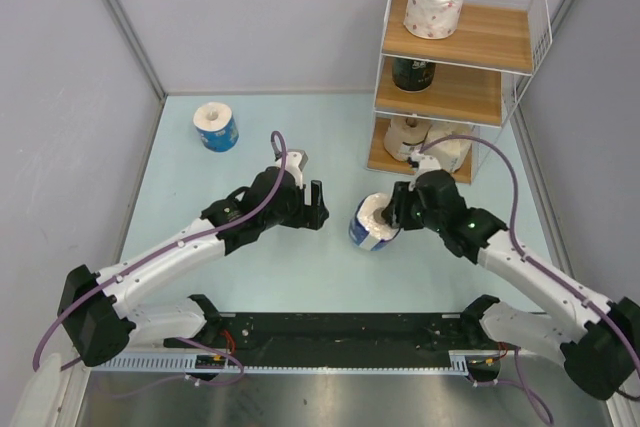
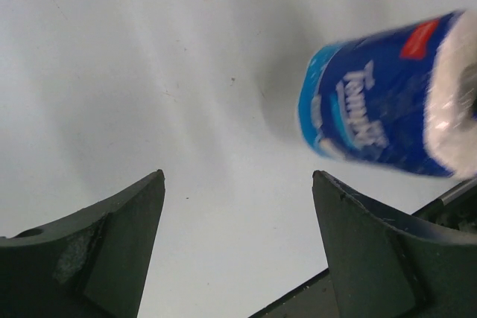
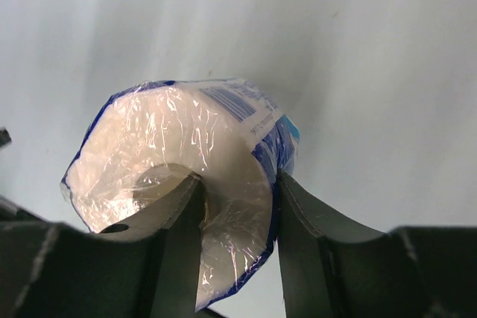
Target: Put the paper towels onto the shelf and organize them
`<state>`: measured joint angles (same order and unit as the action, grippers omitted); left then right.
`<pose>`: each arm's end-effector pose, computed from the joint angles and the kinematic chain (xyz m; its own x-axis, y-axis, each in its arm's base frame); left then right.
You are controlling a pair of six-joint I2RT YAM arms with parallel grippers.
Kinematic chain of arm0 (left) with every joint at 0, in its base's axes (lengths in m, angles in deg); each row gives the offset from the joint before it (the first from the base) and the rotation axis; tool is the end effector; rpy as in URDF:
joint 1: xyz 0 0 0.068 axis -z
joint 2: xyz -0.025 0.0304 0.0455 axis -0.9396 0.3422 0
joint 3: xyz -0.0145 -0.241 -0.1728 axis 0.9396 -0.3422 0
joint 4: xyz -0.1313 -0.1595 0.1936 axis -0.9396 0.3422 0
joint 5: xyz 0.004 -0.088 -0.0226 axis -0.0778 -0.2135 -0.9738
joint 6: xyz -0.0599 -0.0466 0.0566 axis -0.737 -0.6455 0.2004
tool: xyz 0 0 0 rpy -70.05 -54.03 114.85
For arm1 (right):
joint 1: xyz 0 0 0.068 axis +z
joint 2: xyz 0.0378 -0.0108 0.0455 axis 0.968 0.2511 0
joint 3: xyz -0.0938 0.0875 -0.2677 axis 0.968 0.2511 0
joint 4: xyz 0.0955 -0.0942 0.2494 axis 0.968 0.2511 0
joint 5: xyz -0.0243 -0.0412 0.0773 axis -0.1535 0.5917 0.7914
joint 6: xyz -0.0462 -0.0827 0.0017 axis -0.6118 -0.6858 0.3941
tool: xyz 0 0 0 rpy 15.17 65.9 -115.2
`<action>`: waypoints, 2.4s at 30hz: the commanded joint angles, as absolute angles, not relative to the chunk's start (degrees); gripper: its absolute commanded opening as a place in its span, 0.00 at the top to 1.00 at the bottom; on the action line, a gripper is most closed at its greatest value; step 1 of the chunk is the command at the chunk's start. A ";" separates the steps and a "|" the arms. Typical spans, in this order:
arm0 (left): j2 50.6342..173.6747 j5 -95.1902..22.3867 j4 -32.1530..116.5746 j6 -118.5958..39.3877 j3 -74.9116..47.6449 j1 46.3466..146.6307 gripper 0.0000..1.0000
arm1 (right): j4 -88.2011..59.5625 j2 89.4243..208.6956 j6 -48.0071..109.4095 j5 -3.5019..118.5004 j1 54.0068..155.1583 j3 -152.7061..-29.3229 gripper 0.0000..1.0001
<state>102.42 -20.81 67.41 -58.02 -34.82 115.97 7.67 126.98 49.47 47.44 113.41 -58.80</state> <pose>0.2170 -0.2090 0.2694 -0.6903 0.0007 -0.7236 0.3442 0.8799 -0.3275 0.2159 0.1638 0.2482 -0.6936 0.0062 -0.7204 -0.3202 0.8931 0.3160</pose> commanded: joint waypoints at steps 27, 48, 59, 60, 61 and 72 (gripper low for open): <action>99.15 -21.20 66.11 -58.08 -37.02 113.67 0.15 | -13.33 127.30 45.51 31.49 82.84 -81.82 0.65; 99.59 -22.51 64.97 -58.26 -38.08 112.97 0.15 | -20.28 137.24 46.82 33.24 80.47 -85.96 0.45; 100.29 -22.87 64.44 -58.35 -37.99 113.06 0.15 | -21.59 135.74 47.18 35.44 80.11 -86.13 0.26; 100.38 -22.95 64.35 -58.43 -38.08 113.06 0.15 | -21.59 135.57 47.09 35.53 80.11 -86.13 0.27; 100.47 -23.22 64.27 -58.52 -38.16 113.06 0.15 | -21.59 135.04 46.83 35.62 80.03 -86.13 0.26; 99.24 -23.21 64.71 -56.51 -34.40 108.58 0.13 | -15.19 128.98 47.53 39.39 80.03 -86.05 0.26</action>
<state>100.82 -22.56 65.92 -57.94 -38.06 112.23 -16.59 133.36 46.80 36.93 80.19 -83.58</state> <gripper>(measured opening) 0.856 0.740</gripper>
